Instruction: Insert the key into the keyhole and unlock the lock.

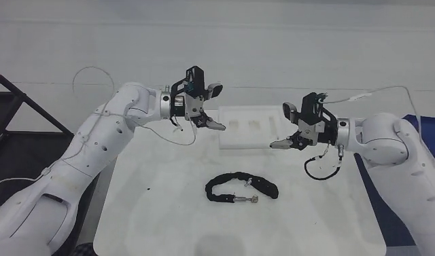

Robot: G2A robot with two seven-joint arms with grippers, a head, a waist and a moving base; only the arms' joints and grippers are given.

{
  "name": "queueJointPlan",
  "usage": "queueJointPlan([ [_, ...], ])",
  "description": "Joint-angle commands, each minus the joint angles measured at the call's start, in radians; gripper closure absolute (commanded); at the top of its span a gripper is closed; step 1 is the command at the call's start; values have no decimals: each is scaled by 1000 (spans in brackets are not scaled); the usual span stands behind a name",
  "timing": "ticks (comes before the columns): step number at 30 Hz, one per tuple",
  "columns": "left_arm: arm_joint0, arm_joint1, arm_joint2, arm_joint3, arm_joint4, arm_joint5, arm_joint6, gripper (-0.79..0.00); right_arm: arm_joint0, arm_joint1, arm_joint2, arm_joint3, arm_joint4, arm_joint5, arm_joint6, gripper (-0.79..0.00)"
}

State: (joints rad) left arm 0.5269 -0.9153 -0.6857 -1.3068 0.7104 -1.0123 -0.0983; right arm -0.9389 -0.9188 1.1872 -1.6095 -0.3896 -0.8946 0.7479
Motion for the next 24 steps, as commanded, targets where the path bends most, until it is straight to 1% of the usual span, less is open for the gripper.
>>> queueJointPlan([
  [1,-46,13,29,1,-120,0,-82,-785,37,2,5,45,31,-18,18,-785],
  [3,-85,24,38,6,-217,0,-139,-785,74,4,3,68,68,-34,42,-785],
  [7,-151,45,42,20,-346,0,-255,-785,137,8,-3,111,122,-47,87,-785],
  [12,-194,60,62,8,-452,0,-380,-785,188,8,-20,147,162,-50,99,-785],
  [24,-194,60,62,8,-452,0,-380,-784,187,8,-20,147,161,-50,99,-785],
])
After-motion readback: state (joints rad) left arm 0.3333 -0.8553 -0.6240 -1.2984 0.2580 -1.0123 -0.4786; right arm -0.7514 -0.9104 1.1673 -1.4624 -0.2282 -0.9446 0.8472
